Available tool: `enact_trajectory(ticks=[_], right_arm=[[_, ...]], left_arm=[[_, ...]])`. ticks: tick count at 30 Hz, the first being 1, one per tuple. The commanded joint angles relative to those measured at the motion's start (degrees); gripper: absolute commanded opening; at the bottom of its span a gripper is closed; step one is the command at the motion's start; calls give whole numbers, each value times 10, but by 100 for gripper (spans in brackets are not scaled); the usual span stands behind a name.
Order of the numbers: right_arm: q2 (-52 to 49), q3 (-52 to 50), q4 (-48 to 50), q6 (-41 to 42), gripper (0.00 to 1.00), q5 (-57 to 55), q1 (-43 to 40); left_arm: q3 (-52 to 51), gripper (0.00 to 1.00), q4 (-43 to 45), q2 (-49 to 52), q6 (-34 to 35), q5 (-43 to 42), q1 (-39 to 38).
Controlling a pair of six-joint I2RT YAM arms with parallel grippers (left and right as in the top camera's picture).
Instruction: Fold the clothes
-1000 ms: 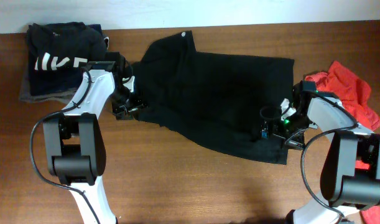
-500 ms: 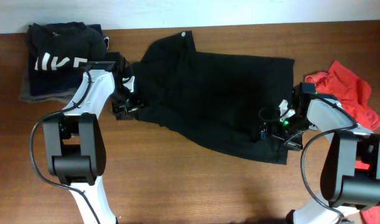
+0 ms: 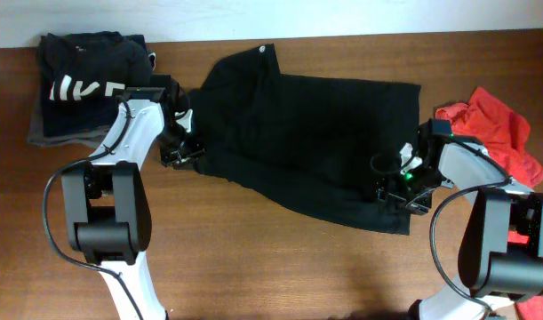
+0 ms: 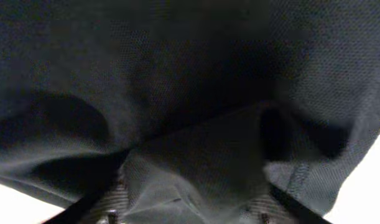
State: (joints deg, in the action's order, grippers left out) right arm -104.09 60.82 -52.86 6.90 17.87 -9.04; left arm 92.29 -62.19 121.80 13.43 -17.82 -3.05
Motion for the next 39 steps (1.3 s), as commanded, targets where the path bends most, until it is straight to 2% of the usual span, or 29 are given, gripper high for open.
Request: enact_trajectory(ticks=[1, 2, 4, 5, 7, 10, 29, 34, 39], right_arm=[[-4, 38, -23, 30, 61, -34, -3], [-4, 45, -31, 31, 56, -38, -3], [-4, 55, -45, 31, 32, -40, -3], [-4, 58, -51, 36, 25, -40, -3], [-4, 59, -55, 42, 15, -40, -3], [-4, 59, -60, 42, 4, -40, -3], [80, 64, -12, 105, 4, -68, -4], [81, 66, 59, 110, 4, -71, -3], [81, 66, 116, 121, 4, -121, -4]], left_arm=[[12, 14, -17, -8, 2, -6, -2], [16, 11, -21, -8, 2, -6, -2], [22, 10, -30, -8, 2, -6, -2], [24, 8, -31, -8, 2, -6, -2], [24, 1, -32, -8, 2, -6, -2], [24, 1, -32, -8, 2, -6, -2], [117, 1, -52, -37, -11, -4, -28], [121, 1, 18, -36, -11, 19, -30], [120, 1, 94, -36, -18, 56, -30]])
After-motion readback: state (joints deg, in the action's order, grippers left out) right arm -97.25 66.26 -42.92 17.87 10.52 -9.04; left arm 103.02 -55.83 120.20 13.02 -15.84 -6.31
